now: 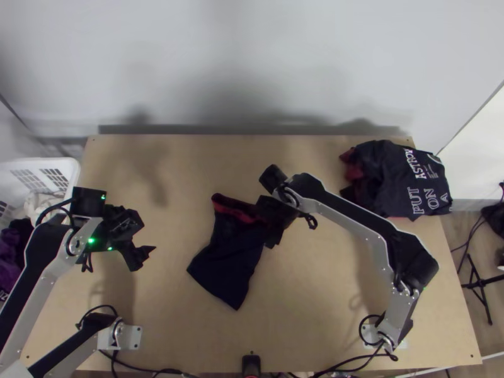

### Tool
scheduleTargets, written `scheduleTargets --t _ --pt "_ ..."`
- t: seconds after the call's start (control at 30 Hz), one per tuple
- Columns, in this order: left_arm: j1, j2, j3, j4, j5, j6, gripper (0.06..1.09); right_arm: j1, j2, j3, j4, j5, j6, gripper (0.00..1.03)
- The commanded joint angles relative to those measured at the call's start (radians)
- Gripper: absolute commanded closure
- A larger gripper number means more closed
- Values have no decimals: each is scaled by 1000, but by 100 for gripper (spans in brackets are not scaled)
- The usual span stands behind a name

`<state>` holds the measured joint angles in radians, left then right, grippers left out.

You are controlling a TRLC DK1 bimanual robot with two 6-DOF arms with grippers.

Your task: Fold the t-shirt

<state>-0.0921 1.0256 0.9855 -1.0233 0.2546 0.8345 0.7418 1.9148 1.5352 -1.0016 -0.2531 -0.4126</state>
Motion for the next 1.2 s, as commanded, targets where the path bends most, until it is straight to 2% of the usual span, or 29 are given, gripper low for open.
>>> scheduleTargets --t 0.0,0.2,0.43,0.73,0.9,1.17 --pt "12 -1 -4 0 0 3 10 19 20 -4 29 12 1 78" --pt "35 -7 -5 0 0 21 10 28 21 0 55 14 -8 100" --pt "40 -7 -7 0 2 25 10 25 16 29 54 12 -3 100" --pt "45 -5 -5 2 3 31 10 42 15 195 54 11 1 100" --pt "52 -4 5 2 5 32 10 48 70 316 54 11 -6 100" --pt "65 2 10 2 5 40 10 71 234 536 34 -5 -69 100"
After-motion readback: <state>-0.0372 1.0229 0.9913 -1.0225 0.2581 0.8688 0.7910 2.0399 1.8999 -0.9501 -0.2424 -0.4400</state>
